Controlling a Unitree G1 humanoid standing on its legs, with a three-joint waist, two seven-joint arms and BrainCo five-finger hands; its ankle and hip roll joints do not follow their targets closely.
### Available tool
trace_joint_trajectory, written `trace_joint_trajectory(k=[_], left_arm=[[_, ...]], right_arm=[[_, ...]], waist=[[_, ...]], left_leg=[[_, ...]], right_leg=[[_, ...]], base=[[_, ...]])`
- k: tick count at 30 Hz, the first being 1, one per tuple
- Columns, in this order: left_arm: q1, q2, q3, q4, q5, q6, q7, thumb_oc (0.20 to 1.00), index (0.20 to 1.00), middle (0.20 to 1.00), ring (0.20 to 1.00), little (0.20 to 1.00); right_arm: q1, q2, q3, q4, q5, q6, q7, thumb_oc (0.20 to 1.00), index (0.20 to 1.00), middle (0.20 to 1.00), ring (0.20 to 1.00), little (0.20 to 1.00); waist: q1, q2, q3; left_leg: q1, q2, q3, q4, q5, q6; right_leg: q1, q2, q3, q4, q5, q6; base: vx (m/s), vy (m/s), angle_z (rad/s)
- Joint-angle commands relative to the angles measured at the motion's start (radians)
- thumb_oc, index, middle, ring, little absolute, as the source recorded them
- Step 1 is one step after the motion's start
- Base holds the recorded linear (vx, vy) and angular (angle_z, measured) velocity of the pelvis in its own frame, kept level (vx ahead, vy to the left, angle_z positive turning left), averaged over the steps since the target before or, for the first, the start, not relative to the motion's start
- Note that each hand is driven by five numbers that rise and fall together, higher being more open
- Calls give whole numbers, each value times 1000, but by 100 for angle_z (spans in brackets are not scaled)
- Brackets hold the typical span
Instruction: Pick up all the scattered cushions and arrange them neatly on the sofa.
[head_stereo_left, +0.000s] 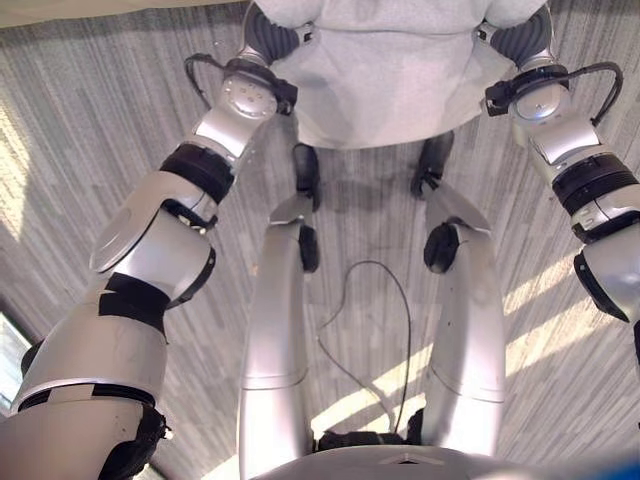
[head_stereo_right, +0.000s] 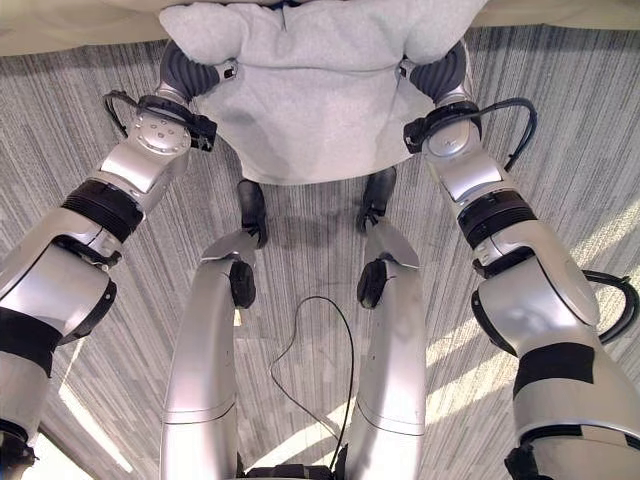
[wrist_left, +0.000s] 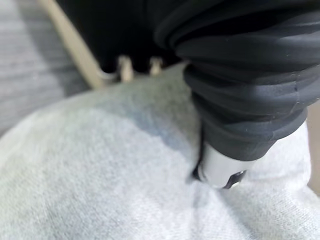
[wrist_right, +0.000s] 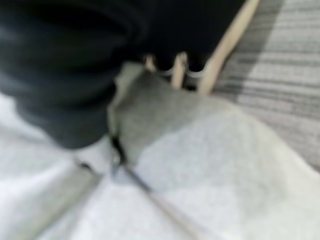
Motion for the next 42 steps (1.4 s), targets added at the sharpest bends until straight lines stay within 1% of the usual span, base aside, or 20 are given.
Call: trace_joint_trajectory(k=[1,3,5,6,9,11,16,17,18,19,20,22,23,24,30,33,34,38,40,42], left_arm=[[50,-43,134,-146,-2,-131,24,200,200,200,200,200],[109,-63,180,-229,-20,-157,30,200,200,200,200,200],[136,-79,196,-256,-25,-164,32,200,200,200,200,200],[179,-90,224,-321,-8,-175,44,200,200,200,200,200],[259,-103,266,-408,35,-180,48,200,200,200,200,200],[284,-107,283,-428,46,-184,51,200,200,200,200,200],[487,-156,374,-564,94,-203,27,200,200,200,200,200],[492,-156,373,-568,96,-201,27,200,200,200,200,200],[570,-169,406,-606,114,-204,3,200,200,200,200,200],[610,-170,416,-620,125,-203,-6,200,200,200,200,200],[657,-175,428,-644,124,-203,-20,200,200,200,200,200],[704,-177,444,-655,129,-202,-32,200,200,200,200,200],[791,-191,469,-668,131,-202,-51,200,200,200,200,200],[831,-197,473,-679,135,-201,-61,200,200,200,200,200],[1034,-235,513,-683,136,-188,-110,200,200,200,200,200],[1109,-238,534,-675,138,-181,-130,200,200,200,200,200],[1109,-238,534,-676,138,-180,-130,200,200,200,200,200],[1174,-215,559,-662,185,-157,-144,200,200,200,200,200],[1177,-210,564,-660,195,-152,-141,200,200,200,200,200],[1201,-202,573,-677,208,-147,-148,200,200,200,200,200]], right_arm=[[-48,107,21,-148,-25,-110,-6,200,200,200,200,200],[-12,107,-21,-203,-46,-122,-15,200,200,200,200,200],[10,114,-38,-228,-55,-128,-17,200,200,200,200,200],[50,111,-69,-277,-86,-127,-25,200,200,200,200,200],[121,114,-123,-354,-135,-137,-29,200,200,200,200,200],[145,114,-141,-371,-149,-139,-26,200,200,200,200,200],[346,134,-271,-496,-232,-149,-6,200,200,200,200,200],[353,134,-272,-500,-233,-148,-6,200,200,200,200,200],[450,147,-336,-545,-248,-159,7,200,200,200,200,200],[491,156,-349,-563,-253,-161,19,200,200,200,200,200],[536,165,-369,-589,-264,-163,30,200,200,200,200,200],[584,162,-390,-610,-285,-156,37,200,200,200,200,200],[677,176,-413,-653,-310,-151,66,200,200,200,200,200],[718,184,-428,-662,-312,-149,77,200,200,200,200,200],[904,252,-460,-657,-317,-142,134,200,200,200,200,200],[959,267,-462,-649,-325,-135,163,200,200,200,200,200],[959,268,-462,-649,-325,-135,163,200,200,200,200,200],[995,284,-447,-634,-340,-117,203,200,200,200,200,200],[991,288,-440,-627,-347,-114,206,200,200,200,200,200],[993,296,-428,-623,-355,-103,224,200,200,200,200,200]], waist=[[-23,66,-189],[-25,60,-232],[-25,61,-237],[-27,63,-240],[-28,64,-247],[-27,64,-247],[-24,62,-252],[-23,62,-249],[-21,59,-255],[-19,60,-264],[-18,57,-263],[-18,53,-264],[-17,49,-276],[-15,47,-281],[-3,37,-310],[6,33,-337],[5,33,-338],[23,27,-394],[27,25,-399],[38,19,-418]], left_leg=[[-74,-63,-135,-40,29,-29],[-52,-64,-127,-113,46,-35],[-24,-65,-129,-143,54,-37],[31,-64,-134,-200,67,-41],[112,-61,-139,-266,81,-49],[142,-60,-142,-281,84,-50],[359,-52,-159,-404,93,-60],[367,-52,-160,-408,94,-60],[445,-60,-165,-457,128,-60],[502,-56,-167,-473,98,-61],[544,-61,-164,-504,129,-57],[602,-63,-168,-525,130,-58],[705,-64,-166,-566,130,-57],[751,-66,-165,-584,130,-56],[1028,-58,-152,-681,126,-52],[1131,-55,-147,-719,115,-47],[1130,-57,-148,-722,120,-46],[1276,-48,-129,-743,76,-29],[1302,-49,-123,-744,68,-27],[1358,-54,-112,-737,36,-12]], right_leg=[[32,16,-41,67,-111,119],[46,13,-42,25,-101,123],[72,13,-46,3,-97,124],[132,11,-57,-47,-89,126],[216,11,-72,-108,-81,128],[246,8,-76,-125,-78,128],[461,-10,-110,-240,-70,129],[470,-9,-112,-243,-69,129],[551,-19,-131,-302,-38,123],[601,-21,-131,-314,-64,130],[646,-26,-144,-352,-30,123],[710,-26,-158,-384,-28,125],[816,-25,-174,-431,-21,127],[865,-23,-181,-451,-21,127],[1173,-12,-222,-587,-15,136],[1284,-5,-235,-642,-10,142],[1284,-6,-236,-646,-6,142],[1442,-13,-235,-705,-13,151],[1470,-13,-233,-712,-13,153],[1522,-22,-224,-721,-11,161]], base=[[-49,19,1],[-75,14,1],[-75,14,4],[-61,18,4],[-60,25,7],[-35,19,7],[-14,6,0],[-85,12,3],[5,10,3],[-44,34,6],[44,8,5],[23,-6,9],[104,-11,10],[153,-10,6],[145,19,3],[142,31,2],[165,57,1],[179,90,1],[114,111,-6],[128,121,-7]])
